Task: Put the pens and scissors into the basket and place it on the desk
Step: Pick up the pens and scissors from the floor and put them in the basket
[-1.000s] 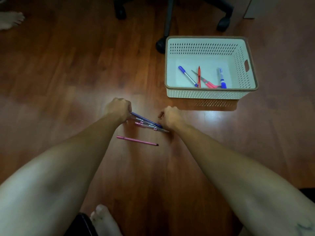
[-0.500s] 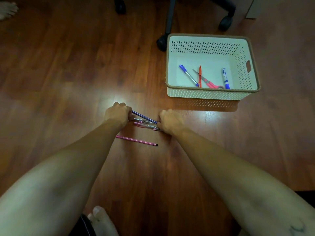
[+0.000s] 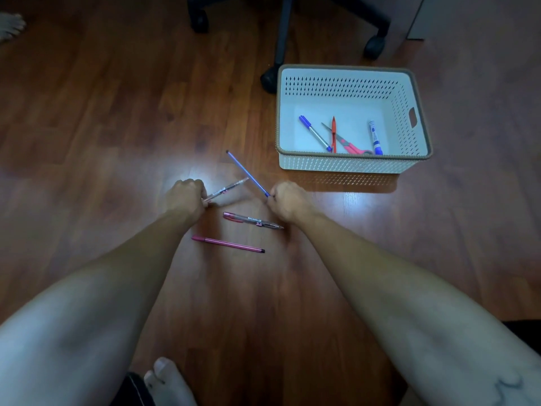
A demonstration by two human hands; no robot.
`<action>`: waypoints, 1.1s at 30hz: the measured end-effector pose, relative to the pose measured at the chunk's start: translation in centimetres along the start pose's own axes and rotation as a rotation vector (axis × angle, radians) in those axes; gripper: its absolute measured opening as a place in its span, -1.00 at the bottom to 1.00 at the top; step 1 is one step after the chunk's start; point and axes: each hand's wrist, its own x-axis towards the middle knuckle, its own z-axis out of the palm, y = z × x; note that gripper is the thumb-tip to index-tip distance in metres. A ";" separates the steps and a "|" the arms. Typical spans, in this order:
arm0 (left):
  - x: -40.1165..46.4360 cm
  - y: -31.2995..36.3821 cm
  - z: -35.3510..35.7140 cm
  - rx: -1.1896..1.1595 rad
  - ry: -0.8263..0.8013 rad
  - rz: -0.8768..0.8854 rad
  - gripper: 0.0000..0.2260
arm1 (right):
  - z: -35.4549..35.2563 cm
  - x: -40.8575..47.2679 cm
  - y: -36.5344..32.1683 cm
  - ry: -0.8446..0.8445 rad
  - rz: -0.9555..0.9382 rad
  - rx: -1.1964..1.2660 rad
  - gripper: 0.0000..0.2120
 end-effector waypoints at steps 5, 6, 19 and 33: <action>0.0 1.6 -1.8 -0.079 0.090 -0.070 -0.84 | -2.7 -0.2 -1.6 0.131 0.003 0.173 -0.81; 0.2 2.0 -2.3 -0.103 0.096 -0.084 -0.83 | -3.2 -0.2 -1.9 0.156 -0.004 0.202 -0.81; 3.5 18.6 -8.1 -0.204 0.212 0.155 -0.68 | -14.3 -0.4 5.1 0.452 0.338 0.382 -0.84; 1.3 11.5 -6.7 0.064 0.311 0.235 -0.58 | -9.4 -1.5 3.5 0.477 0.071 0.196 -0.74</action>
